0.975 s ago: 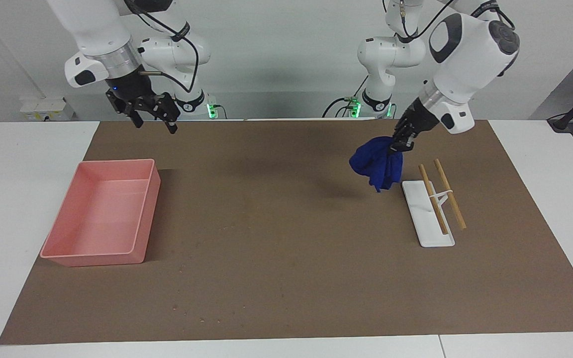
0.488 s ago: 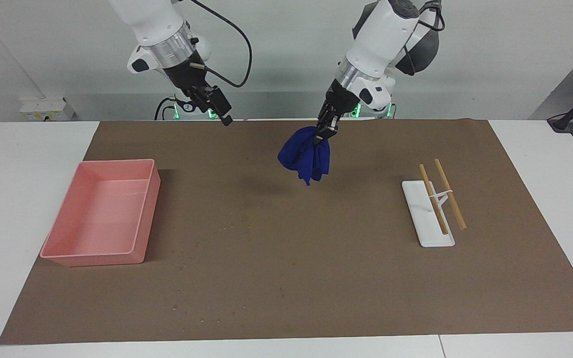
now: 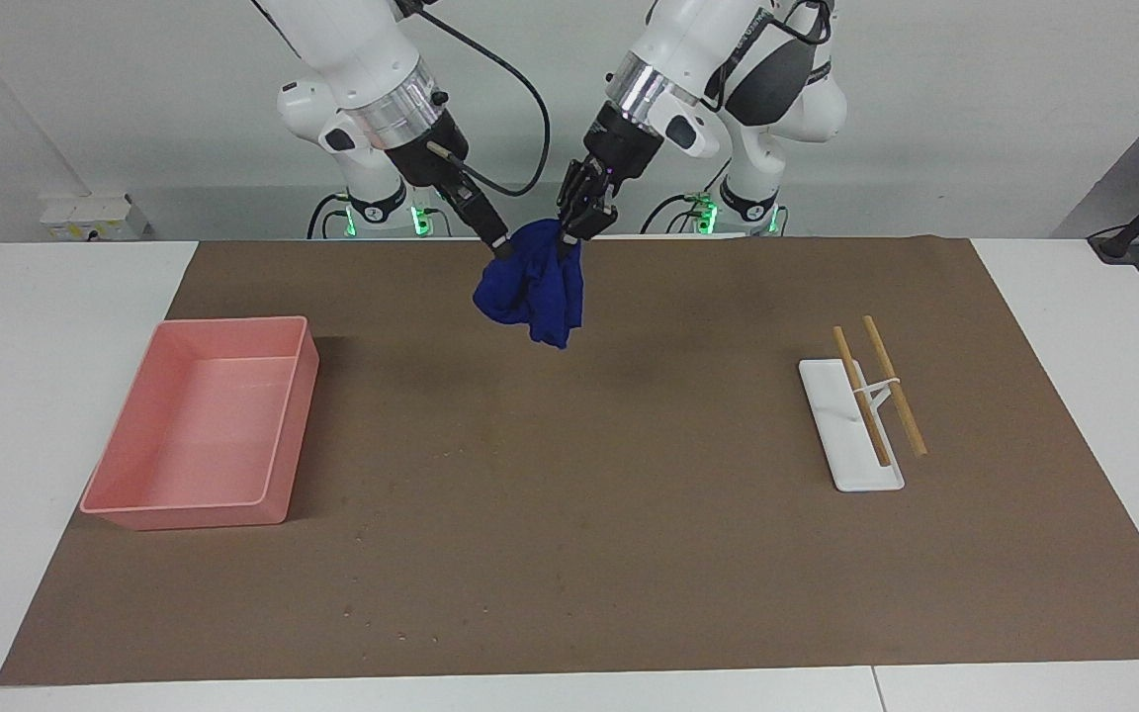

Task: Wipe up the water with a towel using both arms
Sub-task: 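Lift the towel with the left gripper while the right gripper approaches, then grasp the towel with the right gripper while the left gripper releases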

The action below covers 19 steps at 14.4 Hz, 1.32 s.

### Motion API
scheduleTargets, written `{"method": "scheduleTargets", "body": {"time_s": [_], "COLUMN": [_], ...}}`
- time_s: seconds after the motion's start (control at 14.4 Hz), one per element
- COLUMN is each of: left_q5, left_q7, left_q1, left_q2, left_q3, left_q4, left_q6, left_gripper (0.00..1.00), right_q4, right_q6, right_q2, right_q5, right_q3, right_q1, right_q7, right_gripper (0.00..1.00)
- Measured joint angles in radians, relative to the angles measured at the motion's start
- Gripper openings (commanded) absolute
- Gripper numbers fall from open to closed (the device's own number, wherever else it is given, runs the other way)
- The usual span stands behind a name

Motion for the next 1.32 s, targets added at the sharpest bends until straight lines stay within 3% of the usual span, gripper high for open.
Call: {"method": "scheduleTargets", "body": {"time_s": [0.28, 0.42, 0.56, 0.77, 1.05, 1.11, 1.18, 1.32], "left_q5": [0.000, 0.011, 0.018, 0.020, 0.020, 0.020, 0.020, 0.020], "left_q7": [-0.050, -0.086, -0.118, -0.135, -0.140, -0.141, -0.141, -0.141], "left_q1": [-0.041, -0.062, -0.064, -0.063, -0.062, -0.062, -0.062, -0.059], "left_q2": [0.000, 0.000, 0.000, 0.000, 0.000, 0.000, 0.000, 0.000], "left_q3": [-0.029, -0.030, -0.030, -0.024, -0.019, -0.019, -0.018, -0.017], "left_q4": [0.011, 0.011, 0.012, 0.014, 0.016, 0.017, 0.018, 0.019], "left_q6": [0.019, 0.054, 0.094, 0.116, 0.119, 0.120, 0.120, 0.120], "left_gripper": [0.00, 0.00, 0.00, 0.00, 0.00, 0.08, 0.46, 0.99], "right_q4": [-0.003, -0.010, -0.019, -0.028, -0.029, -0.029, -0.030, -0.030], "right_q6": [0.060, 0.061, 0.061, 0.059, 0.050, 0.050, 0.050, 0.045], "right_q2": [0.013, 0.013, 0.012, 0.010, 0.008, 0.008, 0.008, 0.008], "right_q5": [0.007, 0.007, 0.007, 0.007, 0.007, 0.007, 0.007, 0.007], "right_q3": [0.000, 0.000, 0.000, 0.000, -0.001, -0.001, -0.001, -0.002], "right_q1": [0.004, 0.009, 0.009, 0.010, 0.010, 0.010, 0.010, 0.010], "right_q7": [0.001, 0.001, 0.001, 0.001, 0.001, 0.001, 0.001, 0.001], "right_gripper": [0.94, 0.70, 0.33, 0.00, 0.00, 0.00, 0.00, 0.00]}}
